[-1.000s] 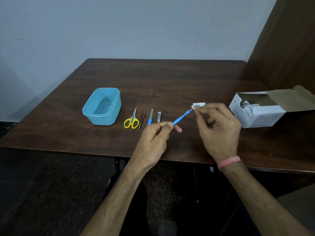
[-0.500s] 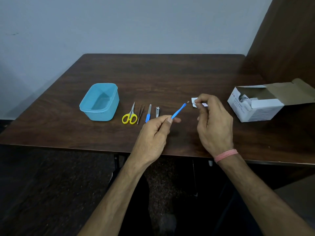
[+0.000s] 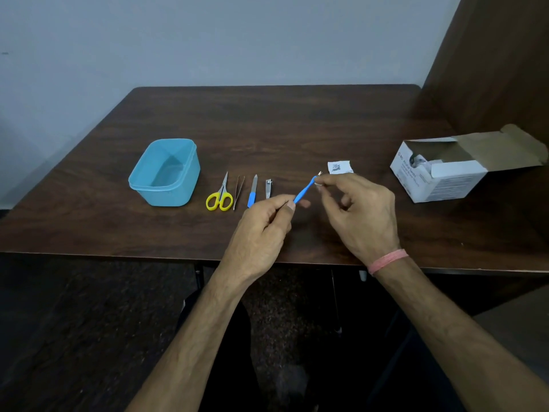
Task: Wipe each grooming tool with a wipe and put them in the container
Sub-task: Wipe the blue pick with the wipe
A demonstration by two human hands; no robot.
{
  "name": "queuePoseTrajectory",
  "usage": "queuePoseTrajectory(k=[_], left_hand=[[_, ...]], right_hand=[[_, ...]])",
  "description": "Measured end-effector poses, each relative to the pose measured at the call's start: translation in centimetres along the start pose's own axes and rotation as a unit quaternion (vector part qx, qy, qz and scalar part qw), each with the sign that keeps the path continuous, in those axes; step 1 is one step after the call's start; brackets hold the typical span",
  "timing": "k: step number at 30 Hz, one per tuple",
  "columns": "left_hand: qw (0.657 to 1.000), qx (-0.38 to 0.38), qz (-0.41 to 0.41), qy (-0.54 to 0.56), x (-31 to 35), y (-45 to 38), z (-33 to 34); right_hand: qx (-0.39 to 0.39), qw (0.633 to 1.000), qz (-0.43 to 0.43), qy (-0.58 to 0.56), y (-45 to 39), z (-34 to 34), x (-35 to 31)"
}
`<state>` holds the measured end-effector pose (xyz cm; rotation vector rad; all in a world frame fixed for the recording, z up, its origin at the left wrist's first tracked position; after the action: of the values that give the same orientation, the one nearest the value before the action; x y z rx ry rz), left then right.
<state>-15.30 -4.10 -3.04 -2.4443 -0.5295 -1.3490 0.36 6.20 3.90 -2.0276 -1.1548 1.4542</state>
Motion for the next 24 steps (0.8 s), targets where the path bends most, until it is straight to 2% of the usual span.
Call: queuePoseTrajectory(k=[4,9,13,18,21,24], left_hand=[[1.0,-0.01,0.008,0.016,0.2,0.1,0.0],[1.0,0.003,0.004,0.0,0.4,0.2,-0.1],[1.0,0.008,0.005,-0.022,0.6,0.4,-0.3],[0.999,0.006,0.014,-0.028,0.8,1.1,0.3],[0.998,0.019,0.022,-0.06,1.0,1.5,0.2],[0.997,0.017,0.024,-0.071,1.0,1.7,0.3]], right_hand=[[-0.018,1.0,-0.007,-0.017,0.2,0.4,0.4],[0.038,0.999,-0.004,-0.001,0.1,-0.8,0.5],[-0.045,0.998,-0.05,0.019,0.7,1.0,-0.5],[0.005,1.0,-0.022,-0.003,1.1,-0.5,0.3],[-0.047,0.996,-0.072,0.001,1.9,0.4,-1.2],[-0.059,0.996,-0.063,0.004,1.8,0.7,-0.9]])
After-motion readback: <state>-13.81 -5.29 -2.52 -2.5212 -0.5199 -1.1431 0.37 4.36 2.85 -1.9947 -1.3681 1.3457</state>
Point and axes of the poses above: each hand's wrist, its own y-axis away from the middle knuckle, its own z-axis out of the palm, x = y × z, the point moved 10 cm from there along -y, towards the middle knuckle, and after that the axes turned 14 degrees about -y, right-handed, at the moved point
